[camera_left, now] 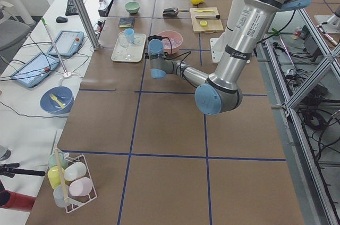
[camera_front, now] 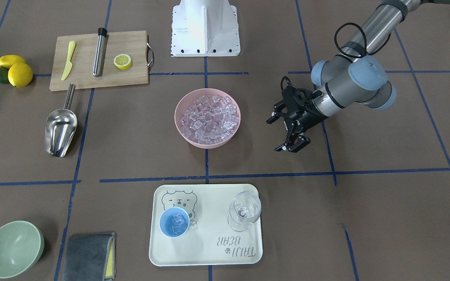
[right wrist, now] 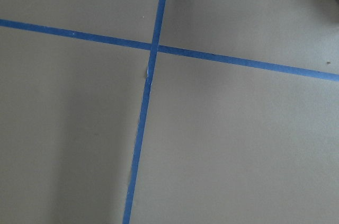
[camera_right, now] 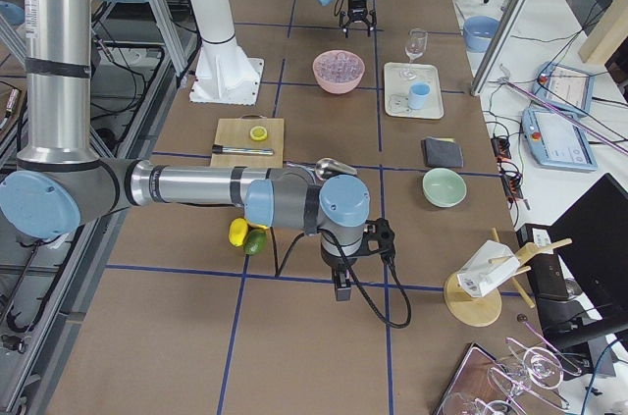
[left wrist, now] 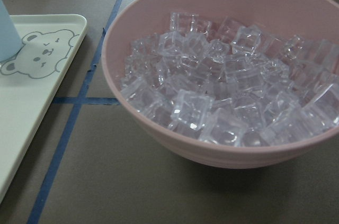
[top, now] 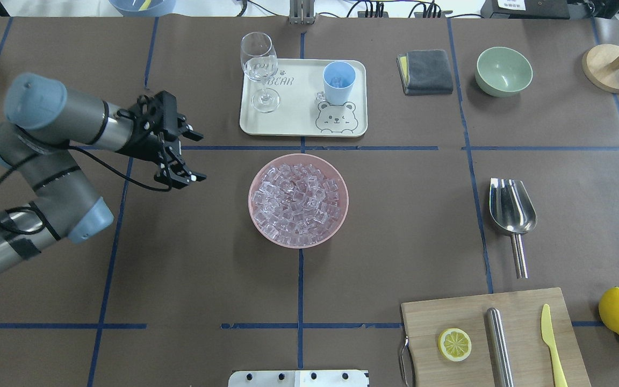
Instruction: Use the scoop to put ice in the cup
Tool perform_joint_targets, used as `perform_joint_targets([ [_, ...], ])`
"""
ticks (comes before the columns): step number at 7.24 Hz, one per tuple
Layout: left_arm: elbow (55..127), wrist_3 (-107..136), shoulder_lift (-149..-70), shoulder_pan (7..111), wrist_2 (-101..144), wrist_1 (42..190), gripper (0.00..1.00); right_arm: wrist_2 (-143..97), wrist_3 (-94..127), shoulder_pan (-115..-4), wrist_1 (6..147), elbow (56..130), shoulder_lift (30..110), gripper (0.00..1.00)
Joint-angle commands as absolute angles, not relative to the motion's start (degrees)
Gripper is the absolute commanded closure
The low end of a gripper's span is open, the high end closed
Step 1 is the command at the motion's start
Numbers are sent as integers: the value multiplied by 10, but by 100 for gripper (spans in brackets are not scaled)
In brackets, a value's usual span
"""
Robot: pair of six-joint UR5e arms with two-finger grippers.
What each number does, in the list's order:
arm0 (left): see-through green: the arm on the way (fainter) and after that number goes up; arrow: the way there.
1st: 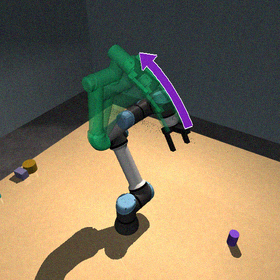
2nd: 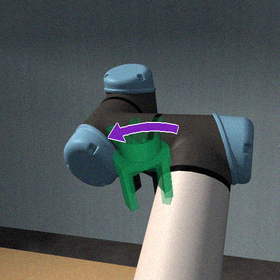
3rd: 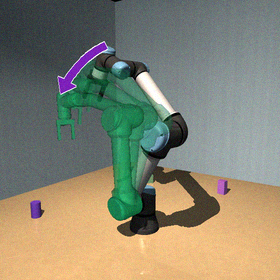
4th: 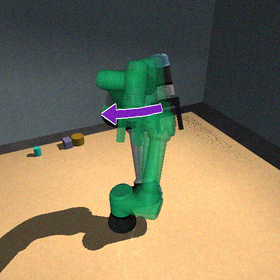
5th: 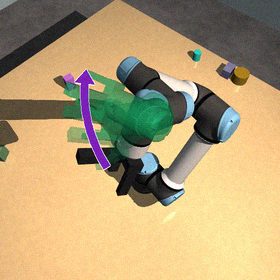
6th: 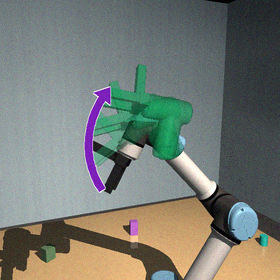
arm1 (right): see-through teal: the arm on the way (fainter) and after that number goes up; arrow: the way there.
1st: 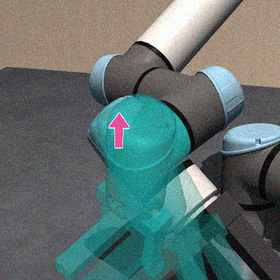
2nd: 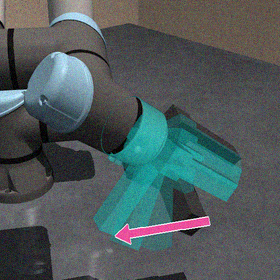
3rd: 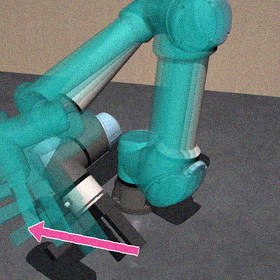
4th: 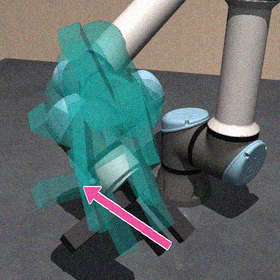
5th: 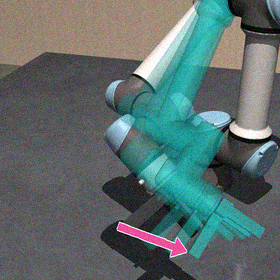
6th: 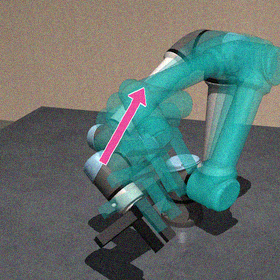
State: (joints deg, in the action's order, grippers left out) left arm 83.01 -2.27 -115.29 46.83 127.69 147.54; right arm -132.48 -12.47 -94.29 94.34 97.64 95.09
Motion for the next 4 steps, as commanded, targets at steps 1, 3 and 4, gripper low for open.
perform_joint_targets([
  [1, 896, -28, -1139, 570, 1267, 1316, 0, -1327, -103, -933, 940, 984, 951, 0],
  [3, 911, -32, -1078, 633, 1263, 1268, 0, -1326, -100, -923, 938, 984, 951, 0],
  [4, 914, -32, -1057, 687, 1271, 1226, 0, -1325, -87, -913, 937, 984, 950, 0],
])
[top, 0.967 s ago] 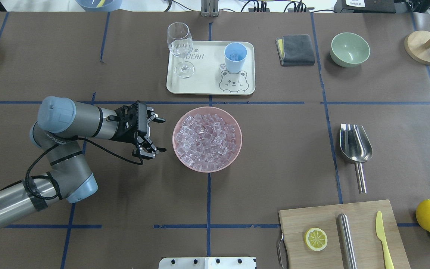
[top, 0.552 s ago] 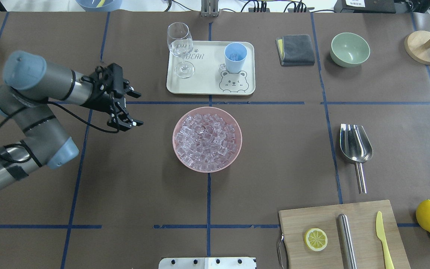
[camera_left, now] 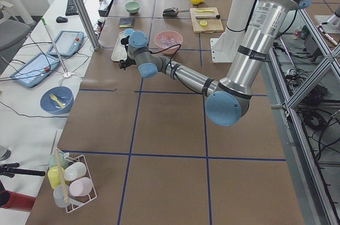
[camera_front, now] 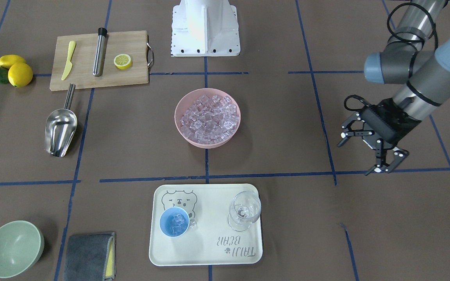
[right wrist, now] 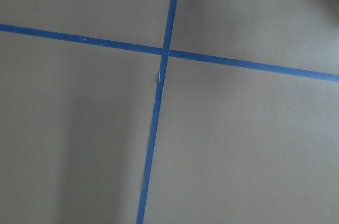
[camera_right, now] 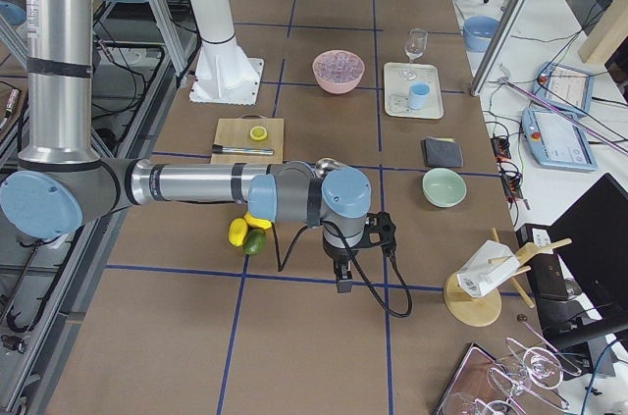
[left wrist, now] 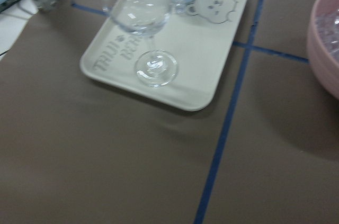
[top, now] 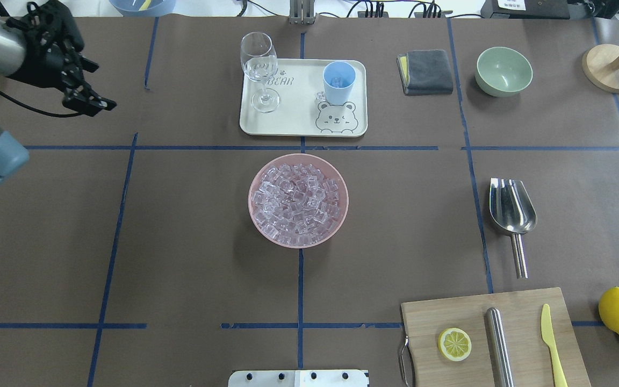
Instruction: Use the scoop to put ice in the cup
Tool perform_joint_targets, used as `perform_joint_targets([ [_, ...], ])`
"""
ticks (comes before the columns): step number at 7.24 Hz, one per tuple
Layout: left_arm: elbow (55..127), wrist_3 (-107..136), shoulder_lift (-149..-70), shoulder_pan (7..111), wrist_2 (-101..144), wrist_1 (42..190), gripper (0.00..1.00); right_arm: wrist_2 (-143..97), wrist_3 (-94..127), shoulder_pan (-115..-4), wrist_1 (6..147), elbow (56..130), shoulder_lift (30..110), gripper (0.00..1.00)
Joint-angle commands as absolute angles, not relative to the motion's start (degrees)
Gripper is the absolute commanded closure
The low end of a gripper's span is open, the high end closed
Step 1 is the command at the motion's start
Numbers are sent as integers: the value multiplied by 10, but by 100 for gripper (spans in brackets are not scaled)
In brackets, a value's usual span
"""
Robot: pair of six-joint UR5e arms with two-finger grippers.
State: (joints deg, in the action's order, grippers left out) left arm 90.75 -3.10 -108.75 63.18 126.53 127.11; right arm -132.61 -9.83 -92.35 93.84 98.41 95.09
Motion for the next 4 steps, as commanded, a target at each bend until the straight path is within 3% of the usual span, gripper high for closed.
perform_joint_targets([
  [1, 910, -64, -1029, 746, 1302, 1208, 0, -1325, -79, -908, 937, 984, 948, 0],
  [4, 886, -125, -1020, 860, 1335, 1033, 0, -1326, -78, -906, 939, 983, 946, 0],
])
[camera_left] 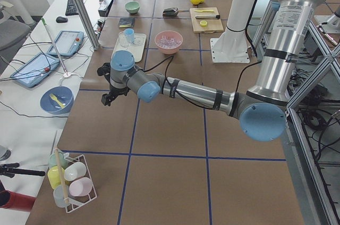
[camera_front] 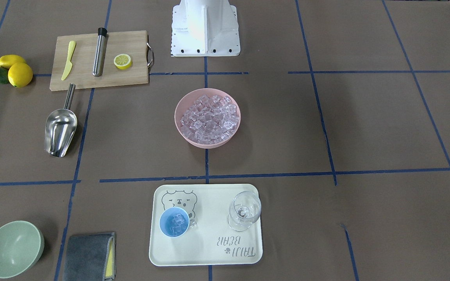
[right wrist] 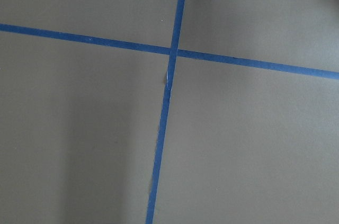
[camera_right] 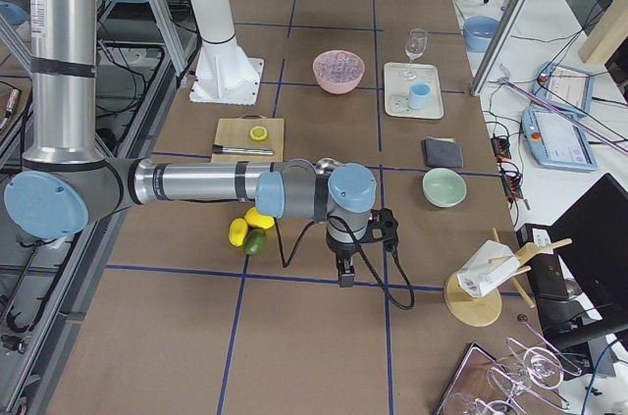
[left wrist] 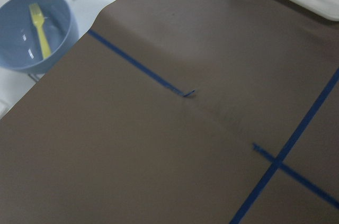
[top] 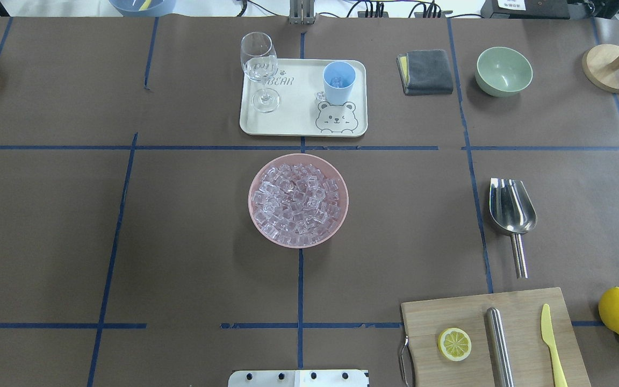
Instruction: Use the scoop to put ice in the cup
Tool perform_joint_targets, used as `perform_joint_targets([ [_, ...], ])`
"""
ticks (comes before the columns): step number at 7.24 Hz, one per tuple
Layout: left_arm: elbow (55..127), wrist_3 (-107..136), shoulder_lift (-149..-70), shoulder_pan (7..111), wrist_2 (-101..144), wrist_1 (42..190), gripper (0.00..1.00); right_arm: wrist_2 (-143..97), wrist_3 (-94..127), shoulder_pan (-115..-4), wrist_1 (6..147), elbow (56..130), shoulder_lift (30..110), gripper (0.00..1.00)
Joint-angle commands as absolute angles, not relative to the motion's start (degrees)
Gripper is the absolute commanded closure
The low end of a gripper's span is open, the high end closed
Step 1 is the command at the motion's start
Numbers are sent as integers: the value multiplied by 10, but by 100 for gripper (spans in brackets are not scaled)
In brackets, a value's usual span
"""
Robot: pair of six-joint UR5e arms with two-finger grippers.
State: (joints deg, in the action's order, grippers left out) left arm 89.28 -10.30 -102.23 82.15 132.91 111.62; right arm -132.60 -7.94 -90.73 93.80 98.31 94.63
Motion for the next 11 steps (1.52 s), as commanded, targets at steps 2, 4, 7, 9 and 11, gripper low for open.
perform_joint_targets([
  [2, 875, -124, -1011, 891, 1339, 941, 0, -1327, -79, -907, 939, 983, 947, 0],
  [4, 875, -107, -954, 920, 1398, 866, 0, -1327, -93, -907, 937, 985, 946, 0],
  [7, 903, -90, -897, 925, 1394, 862, 0, -1317, -114, -904, 940, 984, 946, 0],
  [9, 899, -80, -906, 917, 1342, 851, 0, -1312, -139, -904, 940, 983, 947, 0],
  [11, 911, -84, -907, 917, 1343, 871, 0, -1313, -139, -904, 942, 983, 949, 0],
])
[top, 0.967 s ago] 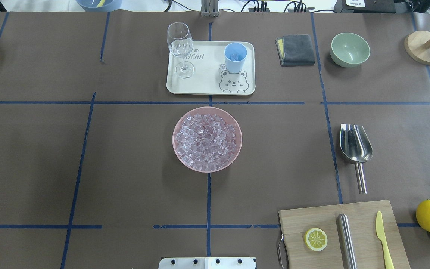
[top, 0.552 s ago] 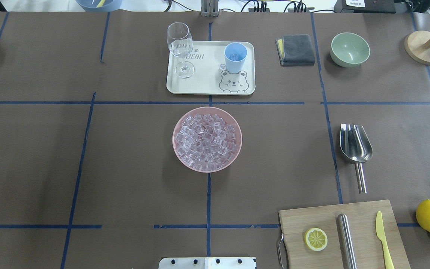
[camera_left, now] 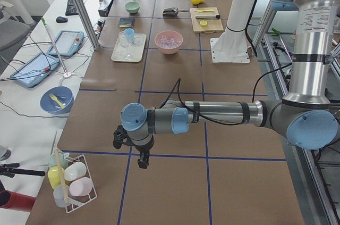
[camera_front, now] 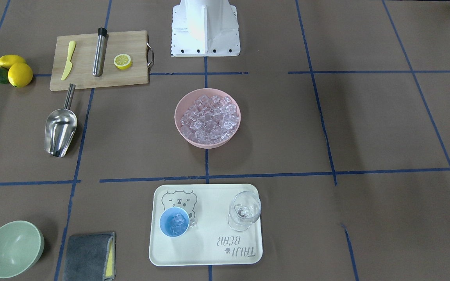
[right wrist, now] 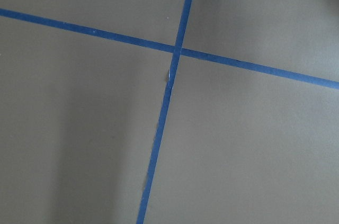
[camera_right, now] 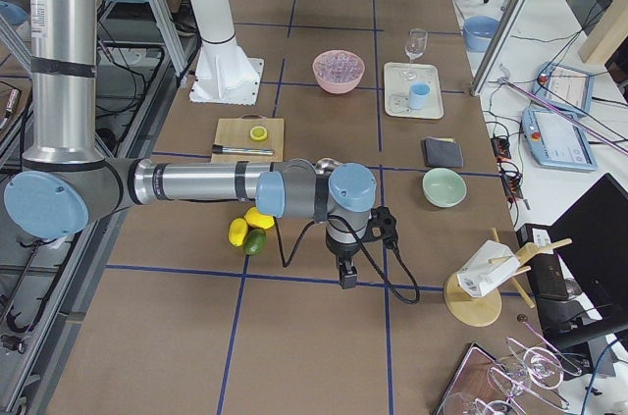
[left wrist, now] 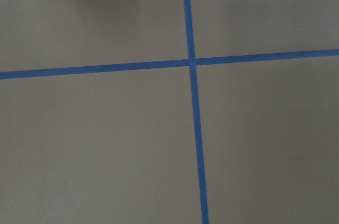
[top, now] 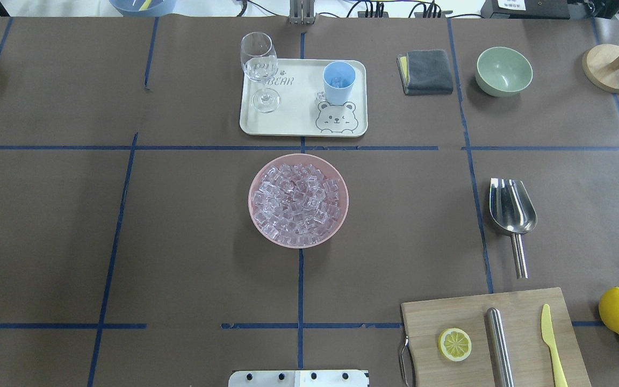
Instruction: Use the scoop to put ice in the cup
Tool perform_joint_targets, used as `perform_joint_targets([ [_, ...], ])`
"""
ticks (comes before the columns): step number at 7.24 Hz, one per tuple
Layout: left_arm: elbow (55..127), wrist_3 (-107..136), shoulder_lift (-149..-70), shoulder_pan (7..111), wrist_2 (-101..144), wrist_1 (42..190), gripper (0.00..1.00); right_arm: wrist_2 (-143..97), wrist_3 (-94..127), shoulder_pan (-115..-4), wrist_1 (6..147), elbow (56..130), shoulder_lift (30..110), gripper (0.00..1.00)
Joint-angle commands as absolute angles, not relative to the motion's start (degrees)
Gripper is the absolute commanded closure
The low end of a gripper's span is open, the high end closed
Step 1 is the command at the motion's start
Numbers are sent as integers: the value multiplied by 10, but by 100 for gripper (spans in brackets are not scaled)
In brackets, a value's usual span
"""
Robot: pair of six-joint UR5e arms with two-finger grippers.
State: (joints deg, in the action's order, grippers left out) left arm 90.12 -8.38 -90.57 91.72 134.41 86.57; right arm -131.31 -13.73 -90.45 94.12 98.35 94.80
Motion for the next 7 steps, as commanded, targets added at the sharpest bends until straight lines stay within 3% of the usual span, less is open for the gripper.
perform_joint_targets([
  [1, 925, -83, -908, 917, 1341, 873, 0, -1314, -139, -904, 942, 982, 953, 0],
  [2, 957, -83, -907, 917, 1339, 873, 0, -1318, -138, -904, 943, 982, 953, 0],
  [7, 955, -84, -899, 917, 1339, 871, 0, -1331, -138, -904, 937, 978, 972, 0],
])
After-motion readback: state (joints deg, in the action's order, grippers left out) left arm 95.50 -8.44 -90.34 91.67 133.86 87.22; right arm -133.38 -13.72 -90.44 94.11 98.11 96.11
